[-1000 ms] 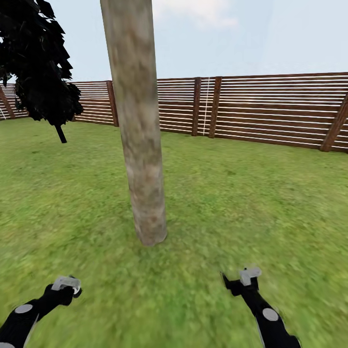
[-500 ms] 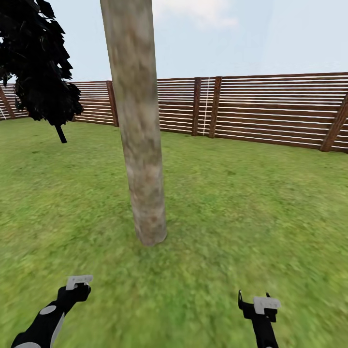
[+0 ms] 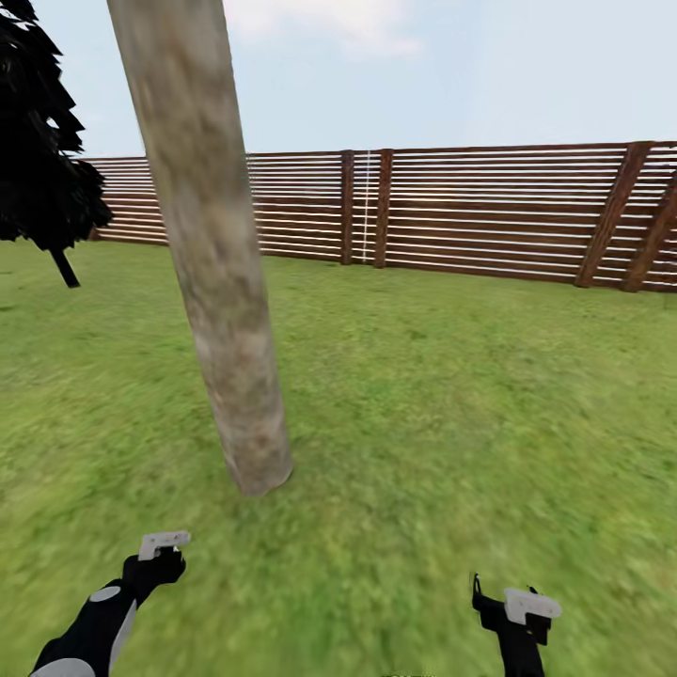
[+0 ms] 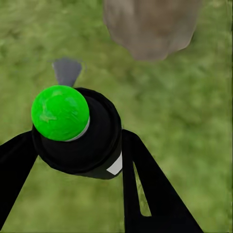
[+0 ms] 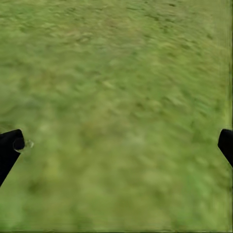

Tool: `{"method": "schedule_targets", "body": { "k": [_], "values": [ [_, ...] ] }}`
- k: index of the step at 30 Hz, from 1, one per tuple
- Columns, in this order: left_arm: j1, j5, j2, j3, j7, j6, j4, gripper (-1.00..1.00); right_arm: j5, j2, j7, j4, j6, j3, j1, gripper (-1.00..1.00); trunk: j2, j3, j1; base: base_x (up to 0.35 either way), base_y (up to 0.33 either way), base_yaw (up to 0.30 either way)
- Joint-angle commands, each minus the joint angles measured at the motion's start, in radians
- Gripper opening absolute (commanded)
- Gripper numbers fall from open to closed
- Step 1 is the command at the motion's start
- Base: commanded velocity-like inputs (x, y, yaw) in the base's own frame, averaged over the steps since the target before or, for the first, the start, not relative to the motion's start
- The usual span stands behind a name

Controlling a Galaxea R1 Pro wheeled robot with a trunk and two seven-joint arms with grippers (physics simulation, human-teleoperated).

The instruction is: In the garden, pick up the pesticide atomizer on the floor and spray pesticide onto both trees until each tree trunk is fully covered.

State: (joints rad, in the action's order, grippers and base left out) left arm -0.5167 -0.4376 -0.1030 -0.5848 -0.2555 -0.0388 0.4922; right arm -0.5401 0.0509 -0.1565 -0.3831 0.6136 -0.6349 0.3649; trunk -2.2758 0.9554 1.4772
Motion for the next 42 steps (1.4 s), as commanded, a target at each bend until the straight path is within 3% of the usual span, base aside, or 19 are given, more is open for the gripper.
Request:
{"method": "schedule_targets", "body": {
  "k": [1,8,12,15,20,28,32,35,39,42],
  "values": [
    [0.000,0.000,0.001,0.000,-0.001,0.000,0.000,-1.00,0.000,-0.002,0.000,0.004,0.000,0.000,0.000,1.00,0.000,0.000,0.000,0.004,-0.262,-0.300],
    [0.000,0.002,0.002,-0.001,-0.001,0.005,0.000,-1.00,-0.001,-0.003,0.001,0.009,0.000,0.001,-0.001,1.00,0.000,0.000,0.000,-0.076,-0.068,-0.300],
    [-0.028,0.001,0.005,0.006,-0.004,0.181,0.001,-1.00,-0.002,-0.003,0.003,0.010,0.000,0.001,-0.001,1.00,0.000,0.000,0.000,-0.027,-0.001,-0.094],
    [-0.128,-0.002,0.006,0.013,-0.009,0.359,0.002,-1.00,-0.004,-0.004,0.004,0.013,0.000,0.001,-0.001,1.00,0.000,0.000,0.000,-0.001,0.000,-0.005],
    [-0.171,-0.002,0.004,0.078,-0.010,0.482,0.026,-1.00,-0.006,-0.003,0.006,0.016,0.000,0.003,-0.001,1.00,0.000,0.000,0.000,-0.038,0.000,0.000],
    [-0.201,-0.001,0.006,0.085,-0.010,0.520,0.081,-1.00,-0.007,-0.003,0.006,0.016,0.000,0.004,-0.001,1.00,0.000,0.000,0.000,-0.271,0.000,0.000],
    [-0.247,-0.001,0.006,0.087,-0.010,0.610,0.093,-1.00,-0.008,-0.003,0.006,0.016,0.000,0.004,-0.001,1.00,0.000,0.000,0.000,-0.013,0.000,0.000],
    [-0.300,-0.001,0.006,0.155,-0.010,0.680,0.096,-1.00,-0.008,-0.003,0.006,0.018,0.000,0.004,-0.001,1.00,0.000,0.000,0.000,-0.001,0.000,0.000],
    [-0.311,0.000,-0.010,0.168,-0.010,0.704,0.099,-1.00,-0.008,-0.003,0.006,0.029,0.000,0.004,-0.001,1.00,0.000,0.000,0.000,-0.002,0.000,0.000],
    [-0.309,0.000,-0.012,0.170,-0.010,0.707,0.150,-1.00,-0.008,-0.003,0.006,0.030,0.000,0.004,-0.001,1.00,0.000,0.000,0.000,-0.217,0.000,0.000]
  ]
}}
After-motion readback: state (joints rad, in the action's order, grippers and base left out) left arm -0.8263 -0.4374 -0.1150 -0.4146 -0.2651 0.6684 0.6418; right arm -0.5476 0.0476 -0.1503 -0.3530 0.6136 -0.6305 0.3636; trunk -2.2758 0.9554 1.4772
